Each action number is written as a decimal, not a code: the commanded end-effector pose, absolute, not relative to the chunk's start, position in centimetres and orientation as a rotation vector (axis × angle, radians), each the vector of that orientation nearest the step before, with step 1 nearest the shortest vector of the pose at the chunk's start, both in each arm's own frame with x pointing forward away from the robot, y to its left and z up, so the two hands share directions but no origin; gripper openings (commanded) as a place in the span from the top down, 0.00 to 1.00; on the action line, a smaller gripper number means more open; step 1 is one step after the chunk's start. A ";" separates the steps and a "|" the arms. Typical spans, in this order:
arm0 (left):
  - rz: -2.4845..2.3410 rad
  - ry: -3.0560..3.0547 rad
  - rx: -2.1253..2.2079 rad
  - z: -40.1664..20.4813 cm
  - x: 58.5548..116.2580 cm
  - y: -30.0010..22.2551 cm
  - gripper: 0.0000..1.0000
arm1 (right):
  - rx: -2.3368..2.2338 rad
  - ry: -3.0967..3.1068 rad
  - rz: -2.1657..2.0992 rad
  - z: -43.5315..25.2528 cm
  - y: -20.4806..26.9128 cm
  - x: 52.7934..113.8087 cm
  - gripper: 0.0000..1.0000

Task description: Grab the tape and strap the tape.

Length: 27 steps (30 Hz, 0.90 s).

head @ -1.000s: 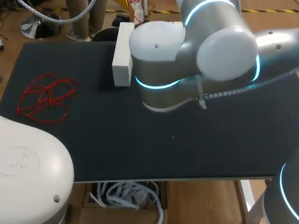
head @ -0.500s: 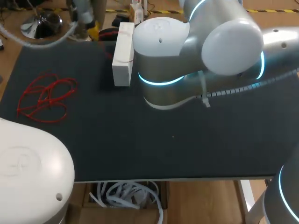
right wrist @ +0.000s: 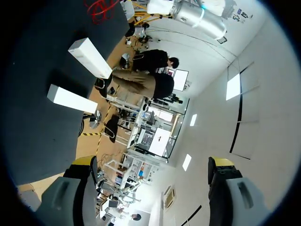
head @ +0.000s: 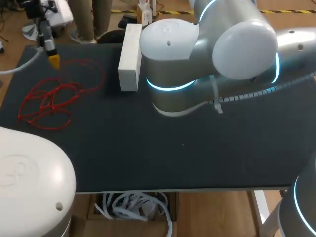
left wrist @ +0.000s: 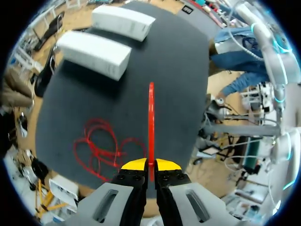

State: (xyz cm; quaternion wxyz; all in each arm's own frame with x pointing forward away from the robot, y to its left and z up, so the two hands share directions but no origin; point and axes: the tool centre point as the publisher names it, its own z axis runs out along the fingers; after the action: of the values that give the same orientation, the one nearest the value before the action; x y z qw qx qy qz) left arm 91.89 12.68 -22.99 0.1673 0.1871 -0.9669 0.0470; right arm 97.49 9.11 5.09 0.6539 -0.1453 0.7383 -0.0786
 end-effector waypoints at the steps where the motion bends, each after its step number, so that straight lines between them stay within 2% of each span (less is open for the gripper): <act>1: 0.081 -2.664 0.546 -23.8 92.9 15.0 1.00 | -0.334 1.681 -0.179 5.3 9.0 97.4 0.00; 9: -0.084 -2.590 0.614 -25.5 92.9 19.5 1.00 | -0.334 1.681 -0.179 5.3 9.0 97.4 0.00; 16: -0.048 -2.599 0.709 -26.5 92.7 22.1 1.00 | -0.334 1.681 -0.179 5.3 9.0 97.4 0.00; 17: -0.034 -2.607 0.713 -26.3 92.8 22.2 0.81 | -0.334 1.681 -0.179 5.3 9.0 97.4 0.00; 18: -0.001 -2.617 0.722 -26.1 92.8 22.3 0.57 | -0.334 1.681 -0.179 5.3 9.0 97.4 0.00; 19: -0.001 -2.617 0.722 -26.1 92.8 22.3 0.03 | -0.334 1.681 -0.179 5.3 9.0 97.4 0.00; 20: -0.001 -2.617 0.722 -26.1 92.8 22.3 0.00 | -0.334 1.681 -0.179 5.3 9.0 97.4 0.00; 27: -0.001 -2.617 0.722 -26.1 92.8 22.3 0.00 | -0.334 1.681 -0.179 5.3 9.0 97.4 0.00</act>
State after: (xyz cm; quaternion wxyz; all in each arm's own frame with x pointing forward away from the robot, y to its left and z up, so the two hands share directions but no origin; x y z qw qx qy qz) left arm 93.09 22.38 -26.18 0.2155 0.2602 -0.9412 0.0004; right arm 97.47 9.13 5.05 0.6539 -0.1450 0.7383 -0.0789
